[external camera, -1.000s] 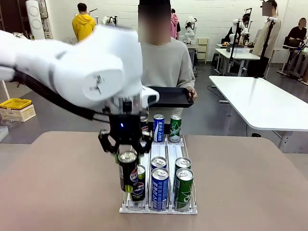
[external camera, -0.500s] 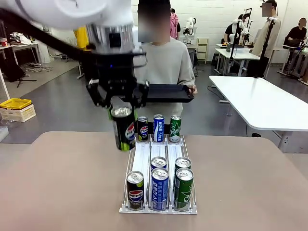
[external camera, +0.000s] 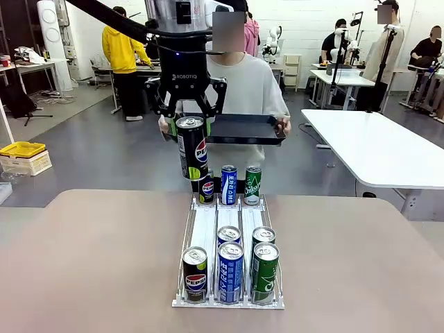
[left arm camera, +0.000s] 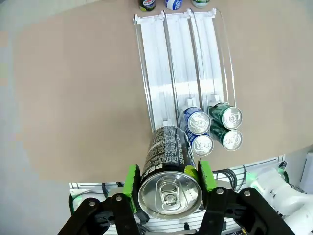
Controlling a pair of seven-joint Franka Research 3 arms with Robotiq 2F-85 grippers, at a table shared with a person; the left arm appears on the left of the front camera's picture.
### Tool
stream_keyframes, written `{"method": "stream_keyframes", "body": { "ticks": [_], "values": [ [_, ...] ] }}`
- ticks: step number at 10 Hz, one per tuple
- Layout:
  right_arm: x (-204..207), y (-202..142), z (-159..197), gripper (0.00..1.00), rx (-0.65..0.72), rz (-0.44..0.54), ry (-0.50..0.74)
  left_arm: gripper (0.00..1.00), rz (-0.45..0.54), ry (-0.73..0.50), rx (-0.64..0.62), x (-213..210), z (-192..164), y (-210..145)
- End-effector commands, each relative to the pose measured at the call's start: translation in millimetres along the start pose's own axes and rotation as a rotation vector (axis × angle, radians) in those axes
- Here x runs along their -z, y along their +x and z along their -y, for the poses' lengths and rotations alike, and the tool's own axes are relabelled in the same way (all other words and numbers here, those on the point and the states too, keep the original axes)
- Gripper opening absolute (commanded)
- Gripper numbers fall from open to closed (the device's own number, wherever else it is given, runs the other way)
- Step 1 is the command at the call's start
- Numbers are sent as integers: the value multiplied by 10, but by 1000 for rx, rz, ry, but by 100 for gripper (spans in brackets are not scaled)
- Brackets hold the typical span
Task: Retrieve and hand over the desired beverage to the person.
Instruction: Pick up a can of the same type that the person held from the Automatic Can Dispenser, then place the picked can on the Handle tray extended by the person.
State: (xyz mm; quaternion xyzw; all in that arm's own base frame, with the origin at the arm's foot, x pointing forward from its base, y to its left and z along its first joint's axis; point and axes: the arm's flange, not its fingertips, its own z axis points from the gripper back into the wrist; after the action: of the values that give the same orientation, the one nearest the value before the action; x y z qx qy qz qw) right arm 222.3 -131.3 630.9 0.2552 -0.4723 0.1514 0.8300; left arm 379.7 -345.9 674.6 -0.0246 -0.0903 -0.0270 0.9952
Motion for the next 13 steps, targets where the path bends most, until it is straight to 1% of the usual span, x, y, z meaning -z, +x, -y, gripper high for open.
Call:
{"method": "stream_keyframes", "body": {
  "ticks": [1,13],
  "values": [
    [21,-11,11,100,-8,9,23,41,20,-4,-5,-22,-38,-185],
    [21,-11,11,100,-8,9,23,41,20,-4,-5,-22,-38,-185]
  ]
}}
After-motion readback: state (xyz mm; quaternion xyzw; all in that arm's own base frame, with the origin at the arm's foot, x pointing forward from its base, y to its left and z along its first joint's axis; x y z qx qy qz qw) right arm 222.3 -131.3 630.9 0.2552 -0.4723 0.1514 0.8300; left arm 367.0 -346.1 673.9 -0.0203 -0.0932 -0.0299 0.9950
